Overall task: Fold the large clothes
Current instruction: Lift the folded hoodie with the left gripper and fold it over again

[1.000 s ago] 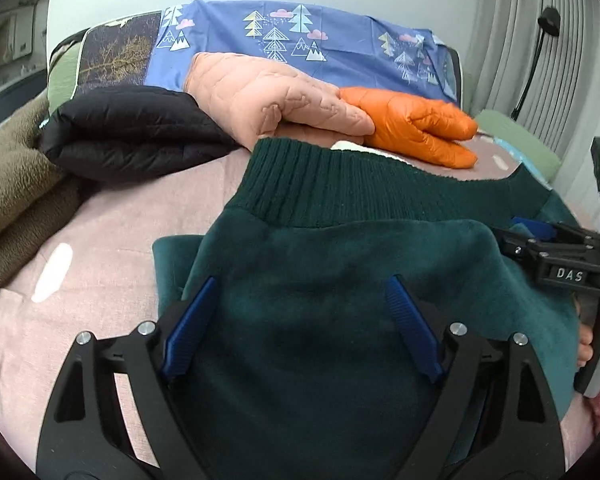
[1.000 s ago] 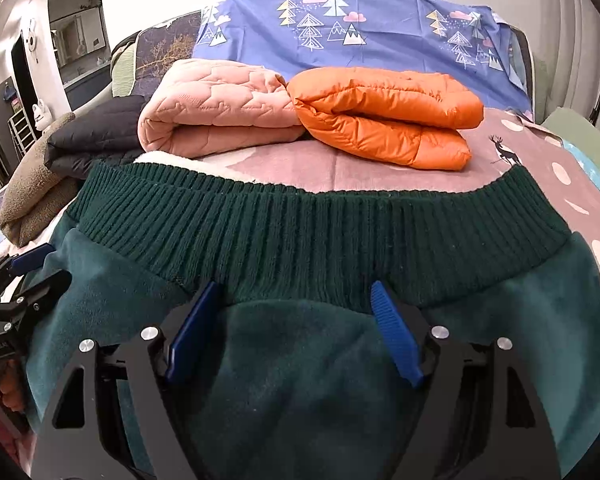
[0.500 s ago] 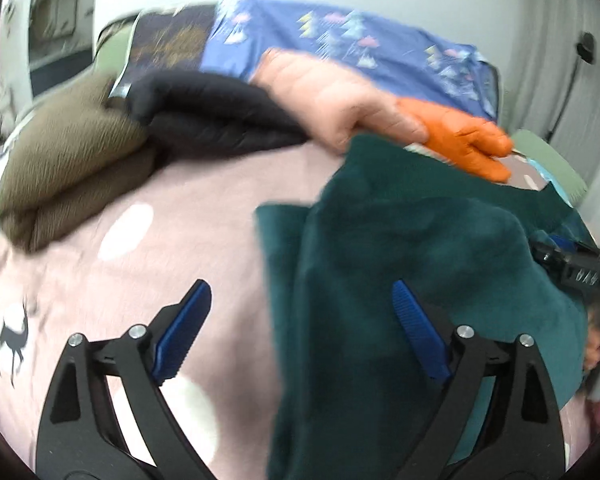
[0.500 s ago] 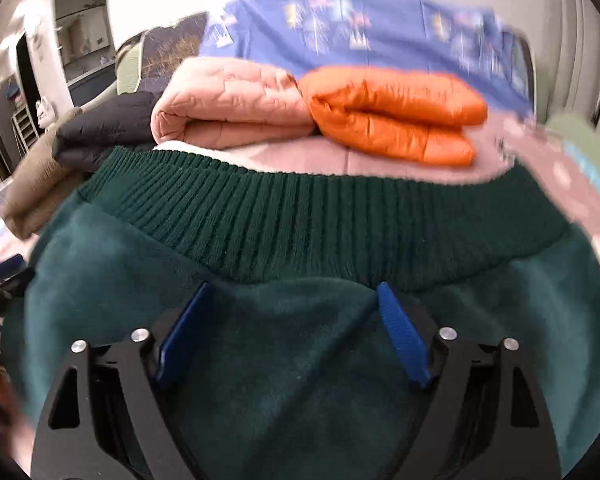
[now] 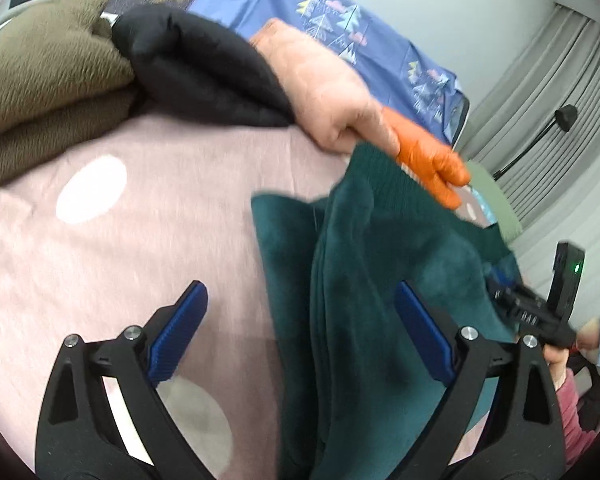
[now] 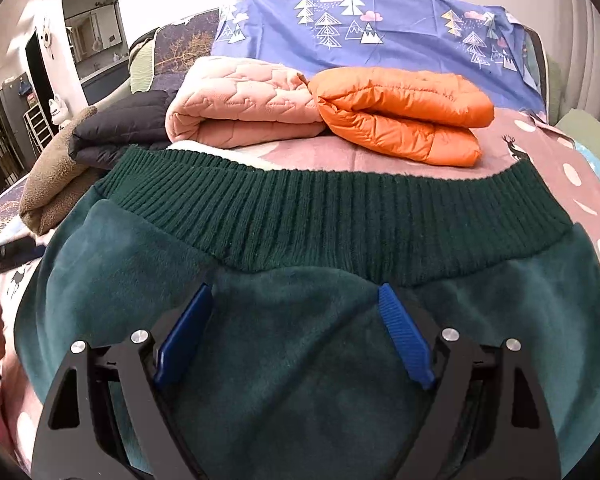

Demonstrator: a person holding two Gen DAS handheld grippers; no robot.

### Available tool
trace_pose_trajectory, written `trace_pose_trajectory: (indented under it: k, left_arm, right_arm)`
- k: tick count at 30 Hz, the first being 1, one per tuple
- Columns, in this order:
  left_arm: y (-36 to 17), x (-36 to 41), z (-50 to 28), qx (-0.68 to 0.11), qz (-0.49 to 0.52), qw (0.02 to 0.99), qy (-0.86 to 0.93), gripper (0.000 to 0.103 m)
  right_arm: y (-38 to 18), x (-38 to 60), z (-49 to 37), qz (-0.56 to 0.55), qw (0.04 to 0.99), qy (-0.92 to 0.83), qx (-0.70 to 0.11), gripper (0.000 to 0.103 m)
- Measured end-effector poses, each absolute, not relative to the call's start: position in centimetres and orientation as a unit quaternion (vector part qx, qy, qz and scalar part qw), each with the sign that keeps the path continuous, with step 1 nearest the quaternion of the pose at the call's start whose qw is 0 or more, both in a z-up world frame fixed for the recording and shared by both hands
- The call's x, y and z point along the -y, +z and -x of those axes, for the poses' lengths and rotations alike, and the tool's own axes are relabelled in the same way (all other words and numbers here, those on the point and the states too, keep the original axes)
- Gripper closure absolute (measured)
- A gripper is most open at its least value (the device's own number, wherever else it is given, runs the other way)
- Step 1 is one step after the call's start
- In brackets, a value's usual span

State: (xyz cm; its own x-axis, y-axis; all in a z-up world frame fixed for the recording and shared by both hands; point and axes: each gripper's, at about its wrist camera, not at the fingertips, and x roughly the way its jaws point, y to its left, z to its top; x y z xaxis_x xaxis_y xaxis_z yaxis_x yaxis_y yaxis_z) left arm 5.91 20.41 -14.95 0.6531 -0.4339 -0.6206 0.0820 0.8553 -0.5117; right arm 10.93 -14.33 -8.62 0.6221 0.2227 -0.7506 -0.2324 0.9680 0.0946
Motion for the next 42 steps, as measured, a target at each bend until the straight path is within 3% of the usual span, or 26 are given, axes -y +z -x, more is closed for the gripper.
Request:
trace_pose_trajectory:
  k: [5,10,17,19,21,24,29,33,42]
  left_arm:
    - [-15.5,-20.1,-8.5,-0.412,0.2,0.875,-0.154,0.008]
    - [-17.6,-18.8,-10.3,-0.433,0.198,0.863,-0.167,0.007]
    - [-18.3,-19.0,-10.6,-0.401,0.199,0.875,-0.186,0.008]
    - [-18.4,-19.0,-10.6,-0.393,0.209,0.875,-0.192,0.014]
    - [-18.5,-19.1,-10.4,-0.385,0.229,0.867,-0.219,0.037]
    - [-18.2,-18.9,-9.8,-0.372,0.228,0.87,-0.229,0.048]
    - [-18.3,-18.9,-10.1,-0.372,0.235,0.868,-0.233,0.048]
    - [-18.9,-19.3,-10.2,-0.379,0.25,0.86,-0.232,0.039]
    - [-19.3,-19.5,-10.4,-0.38,0.262,0.855,-0.237,0.037]
  right_arm:
    - [-7.1,14.8,-8.6,-0.008,0.907,0.118,-0.405,0.017]
    - [-6.7,13.5,-6.2,0.059,0.912,0.115,-0.389,0.017]
    - [-5.5,9.5,-2.1,0.176,0.923,0.135,-0.313,0.017]
    - [-5.5,8.0,-0.9,0.194,0.921,0.149,-0.302,0.017]
    - [-5.5,6.4,0.5,0.213,0.919,0.177,-0.281,0.017]
    - [-6.5,3.1,3.3,0.275,0.906,0.223,-0.232,0.017]
    - [-8.7,-0.5,5.0,0.298,0.876,0.277,-0.26,0.017]
    - [-9.4,-3.2,5.8,0.321,0.856,0.304,-0.266,0.017]
    - [-12.7,-8.3,5.0,0.361,0.829,0.302,-0.302,0.017]
